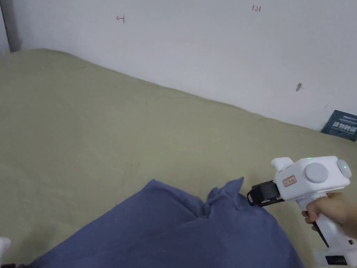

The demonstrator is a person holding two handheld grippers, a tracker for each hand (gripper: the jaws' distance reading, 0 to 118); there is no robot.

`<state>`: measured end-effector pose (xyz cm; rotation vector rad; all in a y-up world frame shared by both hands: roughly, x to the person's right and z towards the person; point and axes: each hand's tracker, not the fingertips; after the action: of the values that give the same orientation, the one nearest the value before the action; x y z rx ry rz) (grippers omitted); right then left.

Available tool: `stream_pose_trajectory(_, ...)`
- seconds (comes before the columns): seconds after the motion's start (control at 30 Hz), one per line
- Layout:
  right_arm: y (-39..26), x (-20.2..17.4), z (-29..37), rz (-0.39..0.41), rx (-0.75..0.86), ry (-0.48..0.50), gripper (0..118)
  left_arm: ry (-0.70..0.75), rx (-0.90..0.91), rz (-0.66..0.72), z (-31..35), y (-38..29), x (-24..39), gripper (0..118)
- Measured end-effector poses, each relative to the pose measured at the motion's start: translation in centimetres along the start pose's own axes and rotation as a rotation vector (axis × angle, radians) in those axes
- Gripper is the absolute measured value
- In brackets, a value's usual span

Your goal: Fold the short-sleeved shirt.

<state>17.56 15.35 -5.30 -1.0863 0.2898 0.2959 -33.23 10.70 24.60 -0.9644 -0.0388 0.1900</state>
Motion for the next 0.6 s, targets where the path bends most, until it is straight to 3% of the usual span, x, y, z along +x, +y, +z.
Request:
stream_pose_trajectory(0.03,0.2,-0.1,-0.9,-0.005,-0.006,-0.027,105,0.000,-0.003,-0.003,-0.2,0.2,-0.2,6)
stream_pose_trajectory(0.13,0.5,2.4,-5.1,-0.115,-0.126,0.020,105,-0.007,-0.001,0.003,-0.1,0.2,-0.2,6)
stream_pose_trajectory(0.2,0.2,2.7,-6.3,-0.105,-0.149,-0.014,97,-0.014,-0.001,0.016,-0.4,0.2,-0.7,6)
stream_pose_trajectory(0.23,0.1,2.2,-6.3,-0.091,-0.153,-0.031,82,-0.016,-0.001,0.017,-0.4,0.2,-0.7,6)
stream_pose_trajectory(0.3,-0.1,2.4,-5.8,-0.180,-0.145,0.061,69,-0.018,-0.001,0.022,-0.5,0.2,-0.8,6)
stream_pose_trajectory(0.33,-0.1,2.4,-5.2,-0.227,-0.146,0.051,63,-0.020,-0.004,0.024,-0.6,0.3,-0.9,6)
stream_pose_trajectory(0.37,0.0,1.9,-4.4,-0.199,-0.140,0.002,54,-0.022,-0.007,0.026,-0.8,0.3,-0.9,6)
stream_pose_trajectory(0.4,0.0,1.5,-3.9,-0.165,-0.145,-0.015,4,-0.027,-0.008,0.027,-0.8,0.4,-1.0,6)
stream_pose_trajectory(0.5,0.1,-0.3,-1.3,-0.117,-0.088,-0.024,0,-0.041,-0.017,0.052,-0.7,0.7,-1.5,6)
stream_pose_trajectory(0.6,0.3,-1.1,2.1,-0.179,-0.012,0.001,0,-0.054,-0.017,0.077,-0.1,1.5,-2.3,6)
